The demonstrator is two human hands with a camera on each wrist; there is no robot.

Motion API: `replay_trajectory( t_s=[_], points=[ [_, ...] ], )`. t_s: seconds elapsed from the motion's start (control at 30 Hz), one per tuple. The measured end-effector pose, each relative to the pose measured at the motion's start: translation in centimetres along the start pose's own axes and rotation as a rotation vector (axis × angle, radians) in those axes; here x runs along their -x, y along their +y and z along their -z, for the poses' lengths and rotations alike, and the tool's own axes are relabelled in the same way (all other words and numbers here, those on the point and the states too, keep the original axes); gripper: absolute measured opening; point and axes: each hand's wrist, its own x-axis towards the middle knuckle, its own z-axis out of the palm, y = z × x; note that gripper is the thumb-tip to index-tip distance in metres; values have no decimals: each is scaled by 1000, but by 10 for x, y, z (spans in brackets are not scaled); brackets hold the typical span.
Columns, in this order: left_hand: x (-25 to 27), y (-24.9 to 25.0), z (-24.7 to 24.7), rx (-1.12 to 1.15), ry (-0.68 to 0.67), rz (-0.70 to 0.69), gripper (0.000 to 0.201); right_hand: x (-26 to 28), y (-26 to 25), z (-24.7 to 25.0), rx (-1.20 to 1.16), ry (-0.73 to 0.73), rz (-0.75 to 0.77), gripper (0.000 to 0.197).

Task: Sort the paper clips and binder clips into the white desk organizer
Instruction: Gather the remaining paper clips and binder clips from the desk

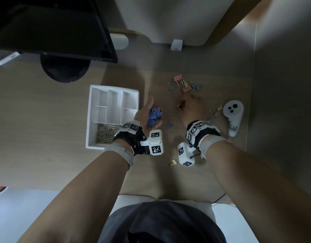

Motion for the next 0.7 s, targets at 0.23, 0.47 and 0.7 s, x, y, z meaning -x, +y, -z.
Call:
replay_trajectory(
  t_s=[0.23,0.47,0.7],
  points=[
    [1,-6,3,11,11,-33,56,11,-14,4,-387,10,-24,13],
    [-4,-18,-6,90,173,-8,37,32,-17,26,-1433,-317,-462,17],
    [2,-21,-16,3,113,-22,44,46,-9,46,-1531,-410,-427,28]
  ],
)
